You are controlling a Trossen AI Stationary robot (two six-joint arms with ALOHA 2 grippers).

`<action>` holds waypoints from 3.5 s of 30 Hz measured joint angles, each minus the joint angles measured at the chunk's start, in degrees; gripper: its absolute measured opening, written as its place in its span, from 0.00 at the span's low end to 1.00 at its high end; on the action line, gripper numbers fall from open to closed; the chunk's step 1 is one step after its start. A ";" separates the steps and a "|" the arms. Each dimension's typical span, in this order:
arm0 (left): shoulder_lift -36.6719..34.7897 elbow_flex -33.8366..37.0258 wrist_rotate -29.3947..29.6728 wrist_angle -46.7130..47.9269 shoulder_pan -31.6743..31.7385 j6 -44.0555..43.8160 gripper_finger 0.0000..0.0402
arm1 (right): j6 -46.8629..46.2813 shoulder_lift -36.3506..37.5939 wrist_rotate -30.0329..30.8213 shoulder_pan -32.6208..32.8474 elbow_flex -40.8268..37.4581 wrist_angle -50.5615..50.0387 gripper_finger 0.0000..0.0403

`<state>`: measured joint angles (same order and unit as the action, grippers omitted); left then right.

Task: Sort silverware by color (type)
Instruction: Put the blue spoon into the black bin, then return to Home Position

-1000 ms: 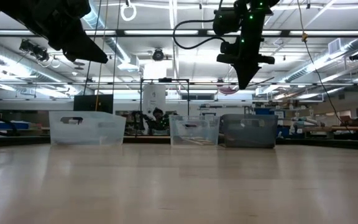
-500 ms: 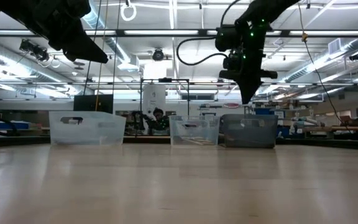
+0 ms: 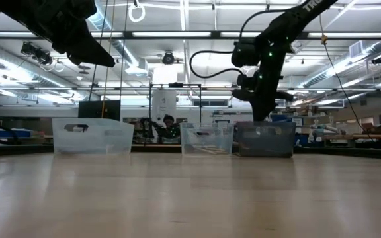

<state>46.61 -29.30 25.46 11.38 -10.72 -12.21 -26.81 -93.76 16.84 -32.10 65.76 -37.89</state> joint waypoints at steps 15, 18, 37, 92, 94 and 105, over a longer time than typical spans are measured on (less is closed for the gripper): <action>0.00 0.00 0.04 0.02 0.00 -0.02 0.23 | -0.52 0.02 -0.80 0.13 -7.73 8.00 0.04; 0.00 0.00 0.04 0.03 -0.01 -0.02 0.23 | -0.63 0.02 -1.53 0.13 -9.36 9.97 0.04; 0.00 0.00 0.06 0.02 0.00 -0.04 0.23 | -3.23 0.02 -3.60 0.09 -15.31 18.62 0.04; -23.23 14.21 -2.19 -15.20 2.58 5.55 0.23 | 7.49 22.63 -6.60 3.32 -5.78 0.81 0.35; -25.27 14.96 -3.76 -15.79 3.83 5.39 0.23 | 8.08 25.41 -5.88 4.45 -5.78 0.86 0.35; -33.51 16.74 -5.43 -15.16 6.45 4.29 0.23 | 10.51 40.89 -2.93 9.44 -12.13 6.21 0.35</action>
<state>13.10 -12.56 20.03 -3.78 -4.27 -7.92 -16.29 -52.87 13.91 -22.66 53.64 -31.68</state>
